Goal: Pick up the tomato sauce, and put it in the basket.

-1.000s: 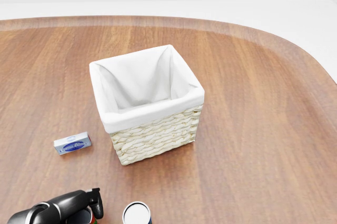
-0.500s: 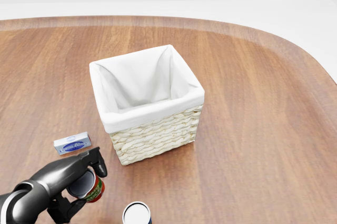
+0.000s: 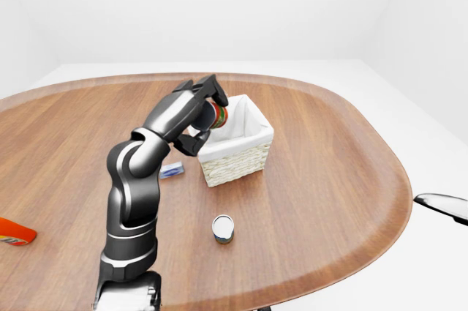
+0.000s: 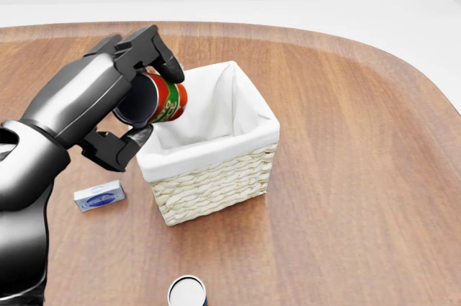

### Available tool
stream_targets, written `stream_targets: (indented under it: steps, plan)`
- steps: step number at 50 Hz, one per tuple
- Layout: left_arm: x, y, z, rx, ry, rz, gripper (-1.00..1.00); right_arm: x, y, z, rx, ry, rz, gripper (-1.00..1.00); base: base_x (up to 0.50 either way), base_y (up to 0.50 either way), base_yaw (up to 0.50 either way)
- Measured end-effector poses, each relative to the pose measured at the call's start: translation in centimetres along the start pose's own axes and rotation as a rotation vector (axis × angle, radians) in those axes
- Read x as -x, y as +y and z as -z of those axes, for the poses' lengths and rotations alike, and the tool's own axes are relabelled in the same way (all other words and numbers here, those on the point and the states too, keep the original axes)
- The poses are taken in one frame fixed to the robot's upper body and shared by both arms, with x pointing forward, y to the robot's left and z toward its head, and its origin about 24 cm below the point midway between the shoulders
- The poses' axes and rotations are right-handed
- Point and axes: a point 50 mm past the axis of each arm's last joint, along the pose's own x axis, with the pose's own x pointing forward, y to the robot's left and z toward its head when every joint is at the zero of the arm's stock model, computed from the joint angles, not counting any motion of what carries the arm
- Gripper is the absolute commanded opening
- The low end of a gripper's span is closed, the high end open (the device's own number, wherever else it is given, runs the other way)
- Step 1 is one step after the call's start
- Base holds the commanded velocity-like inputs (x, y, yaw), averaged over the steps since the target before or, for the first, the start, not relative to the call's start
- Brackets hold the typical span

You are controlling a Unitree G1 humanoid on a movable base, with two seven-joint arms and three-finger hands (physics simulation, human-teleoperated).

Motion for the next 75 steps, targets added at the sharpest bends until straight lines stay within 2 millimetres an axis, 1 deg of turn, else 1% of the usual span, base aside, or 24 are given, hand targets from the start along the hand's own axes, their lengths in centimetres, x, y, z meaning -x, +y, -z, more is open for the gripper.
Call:
stream_targets:
  steps: [4, 8, 12, 16, 20, 26, 29, 32, 41, 52, 62, 75]
  plan:
    - [-2.5, 2.3, -1.9, -0.013, -0.085, -0.029, -1.0, 0.0, 0.0, 0.0, -0.001, 0.0, 0.001, 1.0, 0.0, 0.0, 0.0]
    - [-5.4, 4.8, -3.5, -0.006, -0.14, -0.046, -1.0, 0.0, -0.1, 0.0, -0.002, 0.0, 0.002, 1.0, 0.0, 0.0, 0.0]
    - [-8.5, 7.5, -4.7, 0.013, -0.147, -0.078, -1.0, 0.1, -0.2, -0.1, -0.004, -0.001, 0.003, 1.0, 0.0, 0.0, 0.0]
    - [-10.9, 10.0, -5.8, 0.03, -0.126, -0.12, -1.0, 0.1, -0.2, -0.1, -0.006, -0.002, 0.005, 1.0, 0.0, 0.0, 0.0]
    - [-12.8, 11.2, -6.1, 0.064, -0.073, -0.129, -1.0, 0.1, -0.2, -0.1, -0.009, -0.001, 0.006, 1.0, 0.0, 0.0, 0.0]
    - [-14.4, 11.7, -6.0, 0.1, 0.014, -0.121, -1.0, 0.2, -0.2, 0.0, -0.013, 0.0, 0.006, 1.0, 0.0, 0.0, 0.0]
    - [-14.9, 11.5, -5.8, 0.107, 0.051, -0.101, -1.0, 0.2, -0.2, 0.1, -0.015, 0.002, 0.005, 1.0, 0.0, 0.0, 0.0]
    - [-15.3, 10.9, -5.5, 0.116, 0.086, -0.067, -1.0, 0.3, -0.2, 0.1, -0.017, 0.003, 0.004, 1.0, 0.0, 0.0, 0.0]
    - [-15.9, 7.4, -4.1, 0.193, 0.154, 0.072, -1.0, 0.3, -0.2, 0.2, -0.023, 0.006, 0.005, 1.0, 0.0, 0.0, 0.0]
    - [-15.9, 3.9, -2.4, 0.262, 0.207, 0.189, -1.0, 0.4, -0.3, 0.2, -0.028, 0.008, 0.006, 1.0, 0.0, 0.0, 0.0]
    - [-15.8, 2.2, -1.6, 0.293, 0.232, 0.236, -1.0, 0.4, -0.3, 0.2, -0.03, 0.008, 0.008, 1.0, 0.0, 0.0, 0.0]
    - [-15.5, 0.4, -0.5, 0.288, 0.27, 0.278, -1.0, 0.3, -0.4, 0.1, -0.031, 0.006, 0.01, 1.0, 0.0, 0.0, 0.0]
